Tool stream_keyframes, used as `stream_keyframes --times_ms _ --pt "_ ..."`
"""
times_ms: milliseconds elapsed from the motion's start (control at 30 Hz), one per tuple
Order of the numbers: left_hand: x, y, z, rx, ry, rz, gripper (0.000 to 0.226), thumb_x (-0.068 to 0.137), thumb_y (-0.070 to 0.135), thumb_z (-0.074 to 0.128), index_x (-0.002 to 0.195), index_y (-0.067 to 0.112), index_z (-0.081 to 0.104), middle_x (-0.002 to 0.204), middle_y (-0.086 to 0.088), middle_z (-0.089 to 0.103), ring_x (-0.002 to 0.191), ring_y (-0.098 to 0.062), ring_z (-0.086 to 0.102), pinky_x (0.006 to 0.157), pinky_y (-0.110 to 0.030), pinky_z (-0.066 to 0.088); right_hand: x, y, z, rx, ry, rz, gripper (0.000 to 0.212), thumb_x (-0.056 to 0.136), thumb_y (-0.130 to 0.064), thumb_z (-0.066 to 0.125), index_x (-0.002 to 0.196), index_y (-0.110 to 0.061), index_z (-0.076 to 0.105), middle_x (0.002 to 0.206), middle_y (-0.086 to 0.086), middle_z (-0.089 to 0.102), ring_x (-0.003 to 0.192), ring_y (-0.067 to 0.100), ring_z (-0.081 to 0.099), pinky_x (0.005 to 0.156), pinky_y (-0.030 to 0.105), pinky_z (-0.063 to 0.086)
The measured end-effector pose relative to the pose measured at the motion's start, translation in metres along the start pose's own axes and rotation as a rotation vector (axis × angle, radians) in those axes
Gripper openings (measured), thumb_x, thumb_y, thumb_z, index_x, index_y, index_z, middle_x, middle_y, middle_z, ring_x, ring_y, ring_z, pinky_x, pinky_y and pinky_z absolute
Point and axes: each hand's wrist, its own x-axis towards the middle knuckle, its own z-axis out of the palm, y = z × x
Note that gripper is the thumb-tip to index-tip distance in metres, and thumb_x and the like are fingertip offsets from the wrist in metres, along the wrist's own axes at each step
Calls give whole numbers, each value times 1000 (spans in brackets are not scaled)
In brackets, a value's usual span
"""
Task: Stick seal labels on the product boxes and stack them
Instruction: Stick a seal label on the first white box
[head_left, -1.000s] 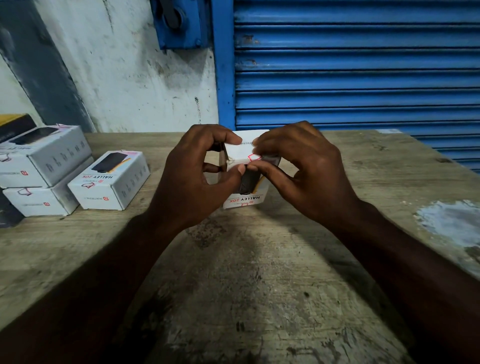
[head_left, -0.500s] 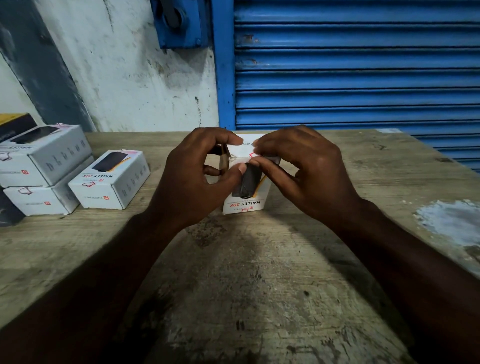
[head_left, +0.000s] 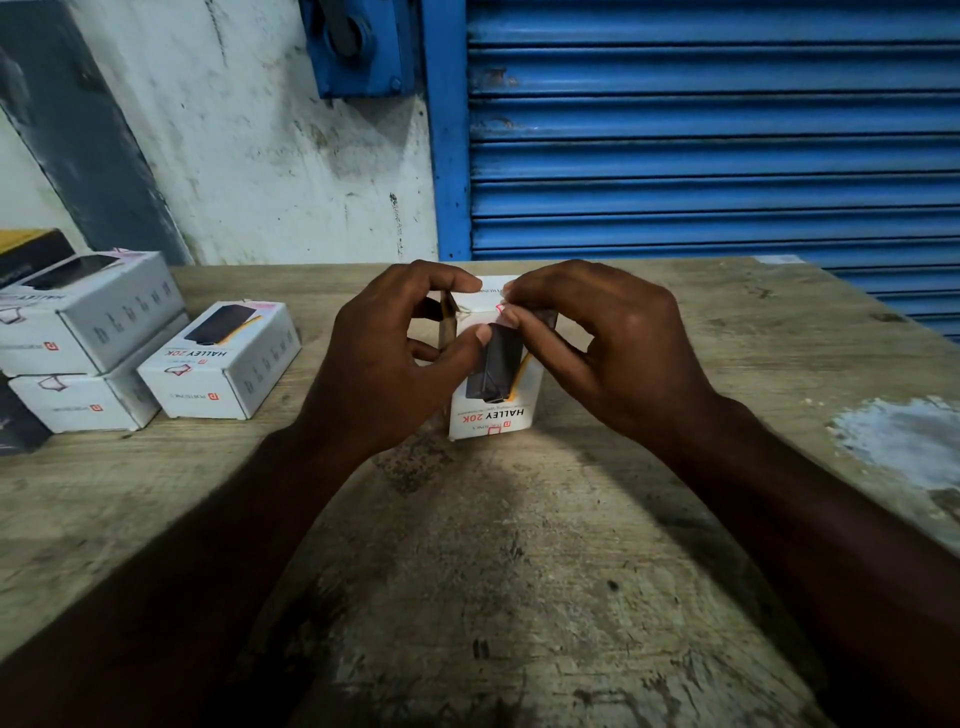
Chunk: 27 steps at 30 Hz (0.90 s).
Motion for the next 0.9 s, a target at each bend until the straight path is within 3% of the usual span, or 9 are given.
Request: stream_keyframes --times_ms 400,633,733,900 --pt "0 2 1 23 21 -39 33 87 25 75 117 21 64 112 11 61 99 1 63 60 -12 52 -3 1 5 -14 27 -37 15 98 -14 67 107 -5 76 107 6 76 98 23 73 77 45 58" --pt "0 3 1 30 31 -53 33 87 27 75 118 20 65 113 9 62 99 -2 64 58 -12 52 -1 -4 8 -131 58 -15 15 98 -18 66 105 -7 74 100 6 74 87 25 71 76 40 55" --pt "0 2 1 26 33 -61 34 88 26 75 119 18 65 114 9 62 98 -2 64 58 -13 52 -1 -3 8 -88 61 37 14 99 -18 64 103 -7 72 96 6 72 82 26 69 70 44 56" --pt "0 1 1 25 34 -71 33 87 27 74 119 20 65 116 9 63 98 -1 64 58 -12 52 -2 0 6 -49 23 -1 19 98 -19 67 108 -4 72 104 9 73 92 26 71 74 46 57"
